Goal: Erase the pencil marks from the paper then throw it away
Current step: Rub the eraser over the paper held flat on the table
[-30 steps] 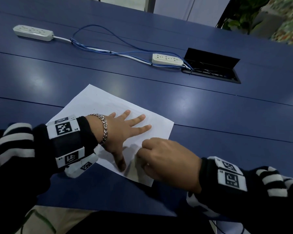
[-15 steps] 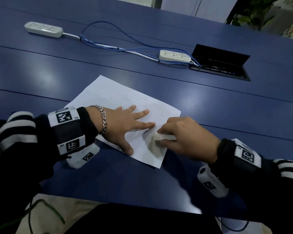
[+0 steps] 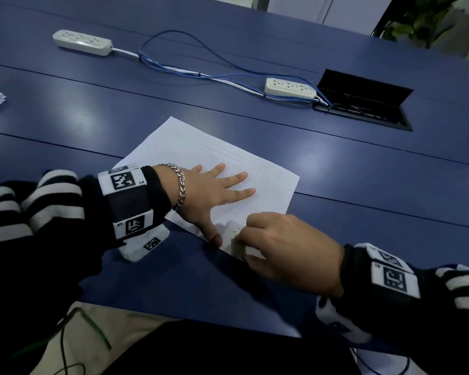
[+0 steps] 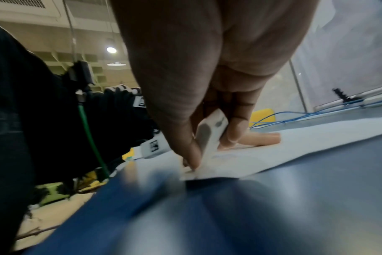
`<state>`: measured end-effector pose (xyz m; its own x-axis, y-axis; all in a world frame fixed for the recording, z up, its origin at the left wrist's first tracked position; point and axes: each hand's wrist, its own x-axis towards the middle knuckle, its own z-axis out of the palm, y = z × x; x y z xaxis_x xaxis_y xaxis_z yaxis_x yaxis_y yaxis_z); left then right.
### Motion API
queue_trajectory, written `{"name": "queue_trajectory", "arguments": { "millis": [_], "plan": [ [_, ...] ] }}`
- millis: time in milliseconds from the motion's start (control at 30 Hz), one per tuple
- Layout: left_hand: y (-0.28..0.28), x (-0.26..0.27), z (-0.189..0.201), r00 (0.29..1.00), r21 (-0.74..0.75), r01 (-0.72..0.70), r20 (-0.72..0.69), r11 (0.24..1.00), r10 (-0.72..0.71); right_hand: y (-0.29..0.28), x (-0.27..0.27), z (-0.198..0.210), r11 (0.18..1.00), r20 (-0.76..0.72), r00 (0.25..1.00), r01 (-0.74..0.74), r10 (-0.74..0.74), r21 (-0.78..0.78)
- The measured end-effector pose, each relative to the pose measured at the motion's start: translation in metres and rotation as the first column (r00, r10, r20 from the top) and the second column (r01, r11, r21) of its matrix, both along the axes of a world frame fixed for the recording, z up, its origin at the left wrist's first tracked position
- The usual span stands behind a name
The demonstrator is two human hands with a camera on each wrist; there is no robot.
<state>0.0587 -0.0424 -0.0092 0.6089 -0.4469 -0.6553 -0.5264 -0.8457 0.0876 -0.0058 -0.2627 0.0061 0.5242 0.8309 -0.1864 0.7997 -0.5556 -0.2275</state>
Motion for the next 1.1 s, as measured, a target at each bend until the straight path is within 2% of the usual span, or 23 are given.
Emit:
{"name": "queue_trajectory", "arguments": {
  "millis": [67, 167, 233, 333, 500, 667, 733, 867, 1000, 1100],
  "plan": [
    [0.001, 0.0, 0.0, 1.0, -0.013, -0.007, -0.004, 1.0, 0.007, 0.0, 0.014, 0.004, 0.999, -0.018, 0.999, 0.048, -0.048, 0.009],
    [0.001, 0.0, -0.001, 1.0, -0.026, -0.019, -0.003, 0.999, 0.019, -0.001, 0.033, 0.005, 0.988, 0.049, 0.988, 0.145, -0.148, 0.055],
    [0.001, 0.0, -0.001, 1.0, -0.011, -0.015, 0.002, 1.0, 0.015, 0.0, 0.023, 0.004, 0.992, 0.074, 0.991, 0.107, -0.112, 0.06],
    [-0.001, -0.001, -0.001, 1.0, 0.006, -0.003, 0.012, 1.0, 0.003, -0.001, 0.002, 0.002, 1.0, 0.015, 1.0, 0.012, -0.012, 0.025],
    [0.001, 0.0, -0.001, 1.0, -0.024, -0.023, -0.003, 0.999, 0.023, 0.002, 0.035, 0.005, 0.986, 0.066, 0.986, 0.152, -0.156, 0.063],
    [-0.001, -0.001, 0.0, 1.0, -0.002, -0.014, 0.014, 1.0, 0.014, 0.007, 0.004, 0.006, 1.0, -0.001, 1.0, -0.023, 0.023, 0.005],
    [-0.001, -0.001, 0.0, 1.0, -0.023, -0.022, 0.011, 0.999, 0.022, 0.002, 0.021, 0.006, 0.999, -0.022, 0.999, 0.032, -0.032, -0.005],
    [0.003, -0.002, 0.002, 0.999, -0.071, -0.039, -0.002, 0.997, 0.039, -0.021, 0.067, 0.002, 0.975, 0.103, 0.97, 0.22, -0.222, 0.027],
    [-0.002, -0.005, 0.002, 0.997, -0.15, -0.045, 0.057, 0.988, 0.054, -0.026, 0.061, -0.003, 0.969, 0.083, 0.966, 0.246, -0.247, 0.017],
    [-0.013, -0.012, -0.002, 0.994, -0.106, -0.071, 0.076, 0.992, 0.079, -0.025, 0.062, 0.0, 0.957, 0.073, 0.954, 0.29, -0.289, 0.009]
  ]
}}
